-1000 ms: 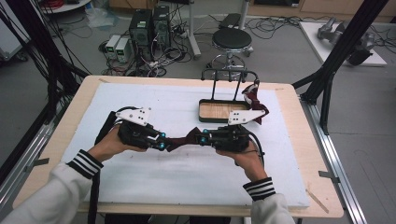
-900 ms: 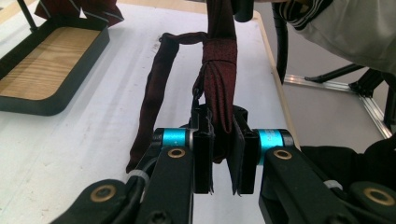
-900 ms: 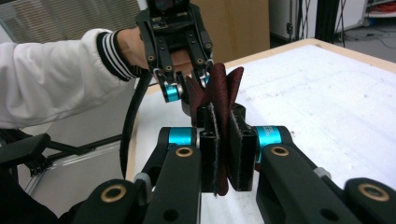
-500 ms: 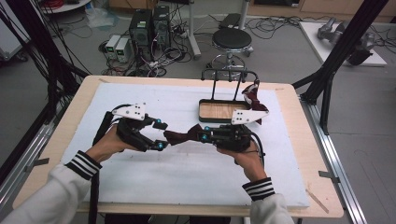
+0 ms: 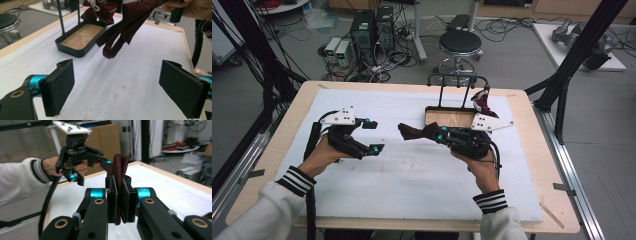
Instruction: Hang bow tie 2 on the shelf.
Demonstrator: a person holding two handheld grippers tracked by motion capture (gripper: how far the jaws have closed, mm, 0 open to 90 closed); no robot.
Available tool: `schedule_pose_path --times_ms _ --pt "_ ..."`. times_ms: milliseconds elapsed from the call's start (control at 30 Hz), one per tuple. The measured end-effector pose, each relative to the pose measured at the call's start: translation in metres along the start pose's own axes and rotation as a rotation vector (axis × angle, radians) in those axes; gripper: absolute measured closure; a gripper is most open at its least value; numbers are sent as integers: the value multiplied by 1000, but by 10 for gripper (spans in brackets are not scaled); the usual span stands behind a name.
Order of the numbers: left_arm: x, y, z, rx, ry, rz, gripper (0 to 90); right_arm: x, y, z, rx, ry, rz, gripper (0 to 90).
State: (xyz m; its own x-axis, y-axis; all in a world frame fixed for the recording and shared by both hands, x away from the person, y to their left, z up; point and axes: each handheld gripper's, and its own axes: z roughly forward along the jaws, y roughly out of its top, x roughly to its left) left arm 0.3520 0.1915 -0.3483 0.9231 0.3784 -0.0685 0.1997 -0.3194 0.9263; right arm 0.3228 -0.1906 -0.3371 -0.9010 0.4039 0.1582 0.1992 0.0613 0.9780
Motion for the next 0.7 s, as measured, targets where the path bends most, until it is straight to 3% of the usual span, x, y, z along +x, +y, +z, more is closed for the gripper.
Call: schedule_pose_path --times_ms 233,633,700 --pt "5 -11 -18 -57 108 -12 136 -3 1 -7 -37 -68 -11 844" --pt "4 -41 -46 -153 277 -49 136 -7 6 -22 -162 -211 -51 845" --pt "4 -45 -48 -151 288 -51 137 -7 8 -24 -174 -223 -58 845"
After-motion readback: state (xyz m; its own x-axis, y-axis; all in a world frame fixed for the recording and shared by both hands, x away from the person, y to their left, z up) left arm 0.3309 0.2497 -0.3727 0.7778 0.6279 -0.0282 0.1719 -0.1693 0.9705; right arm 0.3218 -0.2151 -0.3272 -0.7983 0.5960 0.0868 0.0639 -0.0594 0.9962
